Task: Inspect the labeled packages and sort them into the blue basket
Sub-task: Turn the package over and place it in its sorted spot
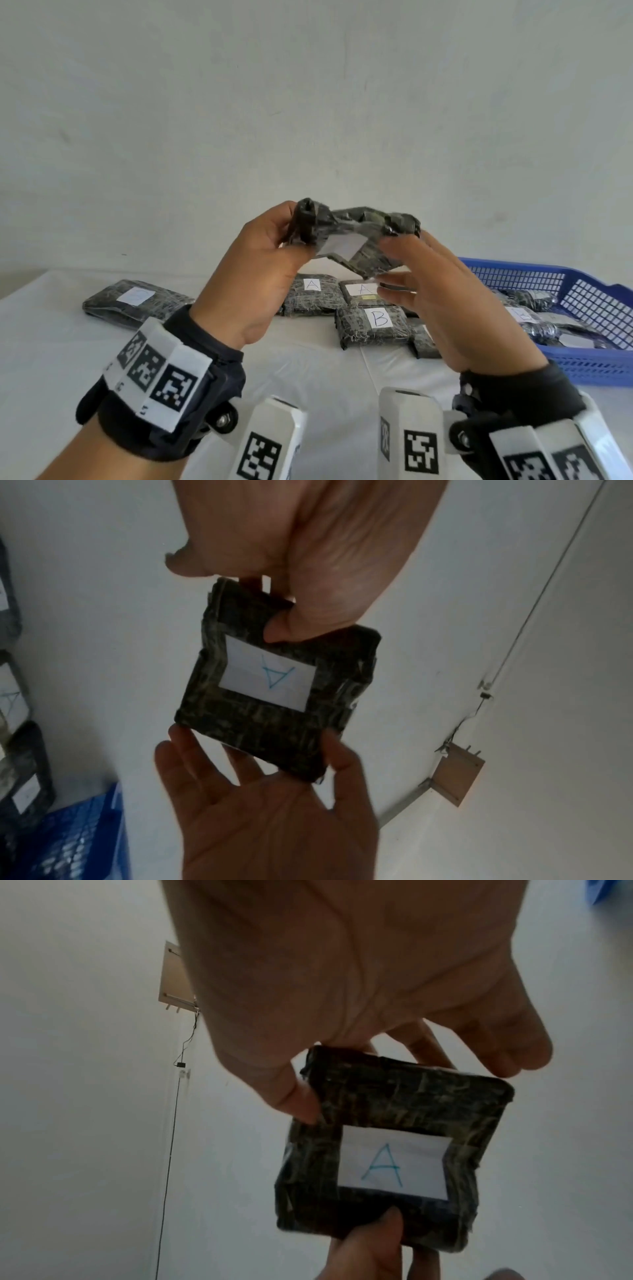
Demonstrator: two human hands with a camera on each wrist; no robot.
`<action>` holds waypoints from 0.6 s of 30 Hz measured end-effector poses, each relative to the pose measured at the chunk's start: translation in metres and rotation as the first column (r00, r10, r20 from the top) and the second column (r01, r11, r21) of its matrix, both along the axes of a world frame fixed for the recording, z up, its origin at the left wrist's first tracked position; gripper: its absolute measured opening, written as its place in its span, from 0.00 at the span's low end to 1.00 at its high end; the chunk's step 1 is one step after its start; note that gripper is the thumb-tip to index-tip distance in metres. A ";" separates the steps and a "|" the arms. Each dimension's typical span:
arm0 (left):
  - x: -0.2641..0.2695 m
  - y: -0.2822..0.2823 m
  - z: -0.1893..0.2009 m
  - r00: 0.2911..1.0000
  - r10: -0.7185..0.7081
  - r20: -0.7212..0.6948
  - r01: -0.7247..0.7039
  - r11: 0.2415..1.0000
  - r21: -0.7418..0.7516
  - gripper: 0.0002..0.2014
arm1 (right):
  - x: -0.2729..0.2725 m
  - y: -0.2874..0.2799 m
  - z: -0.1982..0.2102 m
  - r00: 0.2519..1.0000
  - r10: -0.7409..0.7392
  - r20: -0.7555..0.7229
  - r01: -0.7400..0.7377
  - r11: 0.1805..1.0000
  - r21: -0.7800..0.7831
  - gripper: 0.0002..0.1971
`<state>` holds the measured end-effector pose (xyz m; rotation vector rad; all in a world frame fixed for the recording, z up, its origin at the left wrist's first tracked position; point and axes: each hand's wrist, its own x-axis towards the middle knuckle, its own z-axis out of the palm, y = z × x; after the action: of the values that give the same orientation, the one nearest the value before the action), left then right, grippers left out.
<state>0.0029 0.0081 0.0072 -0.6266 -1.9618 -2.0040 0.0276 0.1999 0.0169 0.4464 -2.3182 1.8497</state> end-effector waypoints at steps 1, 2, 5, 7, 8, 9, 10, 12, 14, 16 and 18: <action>0.001 0.002 0.000 1.000 0.007 -0.008 -0.007 1.000 -0.006 0.20 | 0.003 -0.001 0.001 0.999 0.036 0.020 -0.035 0.998 -0.045 0.09; 0.002 0.004 0.001 1.000 0.015 -0.013 -0.015 1.000 -0.027 0.18 | 0.004 -0.002 0.001 0.998 0.067 0.021 -0.064 0.994 -0.091 0.14; 0.004 0.007 0.000 1.000 -0.024 0.002 0.024 0.999 -0.034 0.14 | 0.000 -0.001 -0.002 0.997 0.067 -0.045 -0.072 0.987 -0.141 0.27; 0.008 0.007 0.002 0.995 -0.094 0.041 0.092 0.995 0.049 0.15 | -0.002 -0.002 -0.004 0.994 0.077 -0.078 -0.090 0.981 -0.170 0.22; 0.010 0.009 0.003 0.993 -0.107 0.041 0.103 0.991 0.084 0.14 | -0.003 -0.003 -0.005 0.993 0.076 -0.093 -0.092 0.979 -0.181 0.21; 0.011 0.010 0.004 0.994 -0.104 0.026 0.101 0.989 0.108 0.11 | -0.003 -0.004 -0.006 0.991 0.077 -0.111 -0.097 0.978 -0.184 0.19; 0.012 0.012 0.004 0.995 -0.095 0.006 0.094 0.988 0.120 0.10 | -0.003 -0.007 -0.005 0.989 0.080 -0.124 -0.101 0.979 -0.179 0.18; 0.013 0.013 0.002 0.997 -0.075 -0.011 0.076 0.987 0.143 0.09 | -0.002 -0.011 -0.006 0.987 0.068 -0.148 -0.093 0.980 -0.174 0.19; 0.012 0.012 0.001 0.996 -0.084 -0.020 0.086 0.982 0.167 0.09 | -0.003 -0.014 -0.006 0.981 0.038 -0.192 -0.073 0.981 -0.180 0.16; 0.012 0.012 0.001 0.995 -0.099 -0.024 0.101 0.978 0.182 0.11 | -0.003 -0.016 -0.005 0.971 0.019 -0.237 -0.070 0.975 -0.210 0.13; 0.010 0.013 0.001 0.996 -0.079 -0.048 0.086 0.984 0.157 0.16 | -0.005 -0.016 -0.006 0.963 -0.031 -0.269 -0.034 0.971 -0.236 0.13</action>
<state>0.0132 0.0215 0.0079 -0.7155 -1.7575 -2.1522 0.0229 0.1844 0.0110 0.6231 -1.8933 1.9005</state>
